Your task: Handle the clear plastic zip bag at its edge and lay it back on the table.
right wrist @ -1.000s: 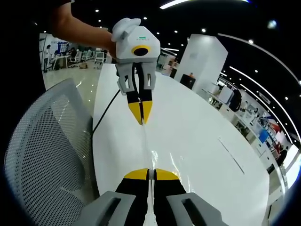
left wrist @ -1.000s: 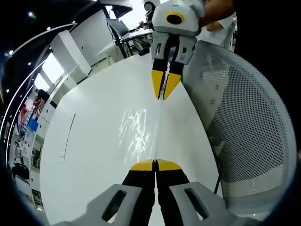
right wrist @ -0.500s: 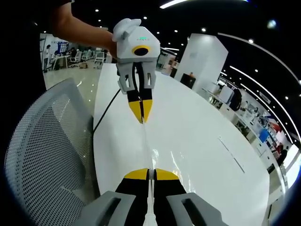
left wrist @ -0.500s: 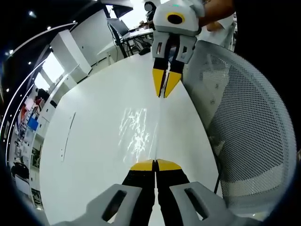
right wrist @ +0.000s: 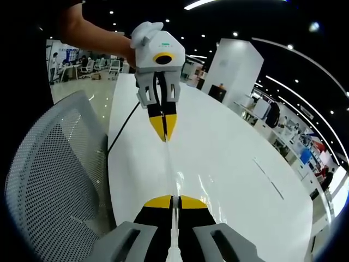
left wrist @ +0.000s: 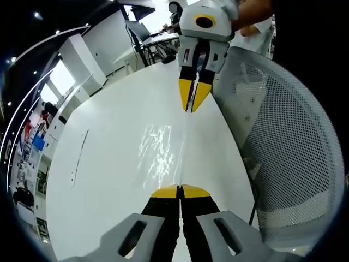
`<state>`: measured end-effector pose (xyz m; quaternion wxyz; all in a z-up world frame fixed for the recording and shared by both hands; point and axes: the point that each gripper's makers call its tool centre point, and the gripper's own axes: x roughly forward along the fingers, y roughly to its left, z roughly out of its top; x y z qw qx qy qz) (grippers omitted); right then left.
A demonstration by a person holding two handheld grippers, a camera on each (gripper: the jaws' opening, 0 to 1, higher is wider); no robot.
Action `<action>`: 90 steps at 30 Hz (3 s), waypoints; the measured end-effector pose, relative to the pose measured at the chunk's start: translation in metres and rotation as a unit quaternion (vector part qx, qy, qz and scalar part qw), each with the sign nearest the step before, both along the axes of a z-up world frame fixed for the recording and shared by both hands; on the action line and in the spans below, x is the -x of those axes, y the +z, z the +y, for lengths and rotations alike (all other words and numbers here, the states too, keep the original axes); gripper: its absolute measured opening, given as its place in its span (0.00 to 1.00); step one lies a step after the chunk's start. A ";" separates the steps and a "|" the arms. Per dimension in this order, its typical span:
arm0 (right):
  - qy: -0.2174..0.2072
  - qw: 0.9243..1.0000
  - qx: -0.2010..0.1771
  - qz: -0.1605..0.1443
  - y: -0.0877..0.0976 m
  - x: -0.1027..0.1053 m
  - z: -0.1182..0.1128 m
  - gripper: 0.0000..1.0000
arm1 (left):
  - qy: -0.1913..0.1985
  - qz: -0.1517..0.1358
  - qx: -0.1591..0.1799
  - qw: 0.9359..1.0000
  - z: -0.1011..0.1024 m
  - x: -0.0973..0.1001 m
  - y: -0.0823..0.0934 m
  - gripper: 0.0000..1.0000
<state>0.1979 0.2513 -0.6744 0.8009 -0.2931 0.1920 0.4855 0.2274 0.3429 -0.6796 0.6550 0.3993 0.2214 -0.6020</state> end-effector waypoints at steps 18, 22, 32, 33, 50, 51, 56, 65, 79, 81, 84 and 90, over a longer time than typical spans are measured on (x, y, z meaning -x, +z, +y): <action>-0.005 1.000 -0.004 -0.001 0.000 0.001 -0.004 0.00 | 0.004 -0.002 0.000 1.000 0.002 -0.002 0.002 0.00; -0.006 1.000 -0.005 0.001 0.000 0.001 -0.005 0.00 | 0.005 -0.001 0.001 1.000 0.002 -0.002 0.002 0.00; -0.007 1.000 -0.004 0.001 0.000 0.002 -0.006 0.00 | 0.008 -0.001 0.003 1.000 0.004 -0.003 0.002 0.00; -0.007 1.000 -0.004 0.001 0.000 0.002 -0.007 0.00 | 0.008 -0.001 0.003 1.000 0.005 -0.003 0.002 0.00; -0.007 1.000 -0.002 0.000 0.001 0.003 -0.009 0.00 | 0.012 -0.003 0.006 1.000 0.006 -0.005 0.004 0.00; -0.007 1.000 -0.001 0.000 0.001 0.004 -0.009 0.00 | 0.012 -0.003 0.005 1.000 0.006 -0.005 0.004 0.00; -0.009 1.000 -0.001 0.001 0.000 0.005 -0.012 0.00 | 0.012 -0.003 0.006 1.000 0.009 -0.006 0.004 0.00; -0.007 1.000 0.001 0.007 -0.002 0.008 -0.011 0.00 | 0.011 -0.008 0.003 1.000 0.008 -0.005 0.006 0.00; -0.027 0.999 -0.008 0.047 -0.004 0.011 -0.010 0.12 | -0.015 -0.015 0.011 1.000 -0.001 0.004 0.006 0.00; -0.023 0.999 -0.012 0.048 0.000 0.012 -0.008 0.13 | -0.017 -0.017 0.012 1.000 -0.001 0.005 0.005 0.00; -0.022 0.998 -0.018 0.050 0.006 0.010 -0.006 0.16 | -0.019 -0.016 0.011 1.000 -0.002 0.007 0.004 0.00; -0.022 0.998 -0.039 0.053 0.023 0.004 -0.002 0.21 | -0.019 -0.015 0.014 1.000 -0.004 0.008 0.003 0.00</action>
